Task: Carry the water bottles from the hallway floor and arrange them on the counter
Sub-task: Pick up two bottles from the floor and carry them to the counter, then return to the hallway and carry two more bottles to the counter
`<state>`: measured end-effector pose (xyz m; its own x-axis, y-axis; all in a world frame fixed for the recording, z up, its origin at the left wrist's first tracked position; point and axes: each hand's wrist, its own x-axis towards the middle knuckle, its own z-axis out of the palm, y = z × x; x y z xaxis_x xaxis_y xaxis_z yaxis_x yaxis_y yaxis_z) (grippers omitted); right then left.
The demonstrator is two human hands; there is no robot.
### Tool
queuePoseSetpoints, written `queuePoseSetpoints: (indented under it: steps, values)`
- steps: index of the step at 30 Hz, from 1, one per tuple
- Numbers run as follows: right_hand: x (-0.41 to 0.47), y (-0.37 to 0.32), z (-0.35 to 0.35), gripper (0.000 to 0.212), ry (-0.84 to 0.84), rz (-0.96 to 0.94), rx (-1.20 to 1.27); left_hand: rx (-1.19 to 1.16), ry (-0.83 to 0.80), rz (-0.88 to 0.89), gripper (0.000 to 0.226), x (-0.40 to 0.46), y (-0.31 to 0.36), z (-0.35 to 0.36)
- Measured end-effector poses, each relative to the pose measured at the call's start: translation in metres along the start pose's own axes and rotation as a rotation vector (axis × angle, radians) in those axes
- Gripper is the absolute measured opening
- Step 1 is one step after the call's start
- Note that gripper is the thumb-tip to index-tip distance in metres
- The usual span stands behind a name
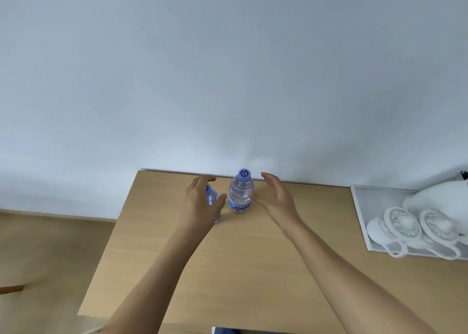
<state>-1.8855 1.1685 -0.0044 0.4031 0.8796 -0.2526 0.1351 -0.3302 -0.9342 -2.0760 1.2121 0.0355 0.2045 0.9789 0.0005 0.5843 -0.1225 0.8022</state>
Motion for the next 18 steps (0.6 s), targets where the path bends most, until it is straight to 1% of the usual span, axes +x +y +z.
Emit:
queuePoseSetpoints:
  steps: [3,5,9,12,15,18]
  values:
    - [-0.022,0.005,-0.020,0.061,0.055,-0.008,0.025,0.060,-0.075,0.174,0.035,-0.017,0.018,0.008]
    - [-0.039,0.009,-0.034,0.058,0.096,-0.008,0.034,0.092,-0.121,0.245,0.034,-0.027,0.028,0.017]
    - [-0.079,0.021,-0.068,0.043,0.203,0.012,0.032,0.054,-0.291,0.265,0.036,-0.053,0.047,0.046]
    - [-0.113,0.036,-0.102,0.034,0.327,0.050,0.058,0.121,-0.438,0.348,0.036,-0.078,0.063,0.076]
    - [-0.153,0.055,-0.139,0.031,0.411,0.091,0.069,0.148,-0.511,0.431,0.037,-0.108,0.085,0.111]
    - [-0.206,0.081,-0.186,0.034,0.496,0.127,0.069,0.156,-0.596,0.503,0.037,-0.151,0.115,0.153]
